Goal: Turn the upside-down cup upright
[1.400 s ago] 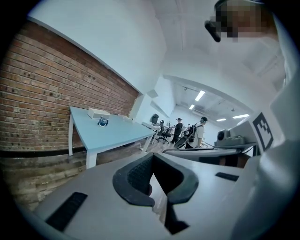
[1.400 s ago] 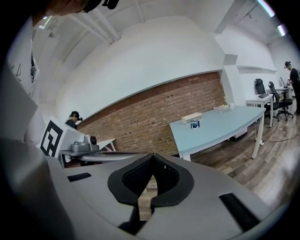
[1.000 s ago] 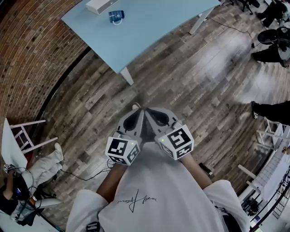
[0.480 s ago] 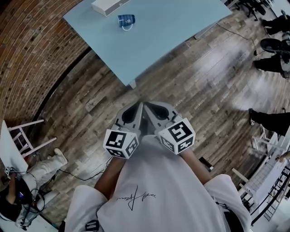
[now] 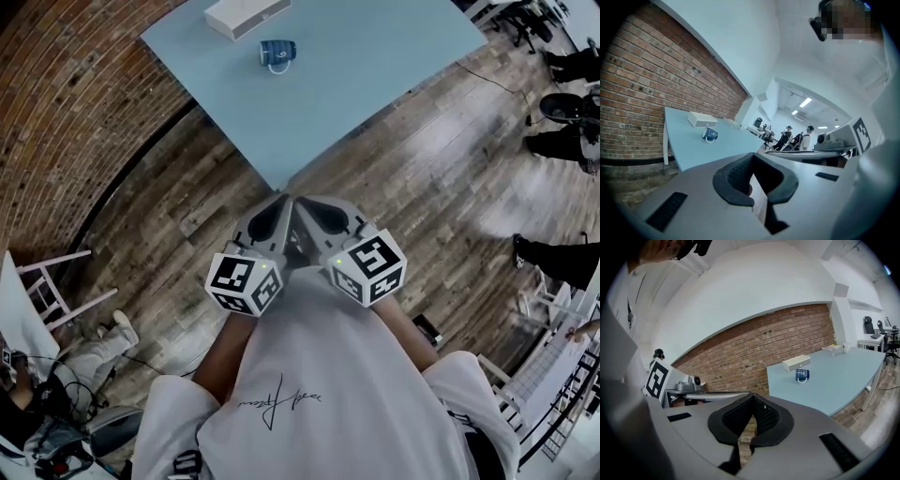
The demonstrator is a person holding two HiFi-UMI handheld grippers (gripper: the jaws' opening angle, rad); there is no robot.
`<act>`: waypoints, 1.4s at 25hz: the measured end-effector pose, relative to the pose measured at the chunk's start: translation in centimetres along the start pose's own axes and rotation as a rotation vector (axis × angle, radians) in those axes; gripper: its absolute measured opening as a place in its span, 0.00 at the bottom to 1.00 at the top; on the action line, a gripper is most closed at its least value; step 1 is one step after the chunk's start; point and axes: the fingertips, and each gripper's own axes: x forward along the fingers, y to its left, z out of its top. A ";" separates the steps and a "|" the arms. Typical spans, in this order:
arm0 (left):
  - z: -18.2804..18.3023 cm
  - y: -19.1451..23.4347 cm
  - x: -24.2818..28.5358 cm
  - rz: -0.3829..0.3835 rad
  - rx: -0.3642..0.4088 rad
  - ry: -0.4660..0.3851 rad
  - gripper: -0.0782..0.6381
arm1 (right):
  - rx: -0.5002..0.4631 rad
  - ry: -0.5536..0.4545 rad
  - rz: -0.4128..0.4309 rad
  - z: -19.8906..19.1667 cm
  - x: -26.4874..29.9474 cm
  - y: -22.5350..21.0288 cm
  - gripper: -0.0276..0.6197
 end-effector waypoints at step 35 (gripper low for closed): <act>4.9 4.4 9.3 0.049 0.000 0.025 0.12 | 0.022 0.030 0.155 5.1 6.2 -8.3 0.07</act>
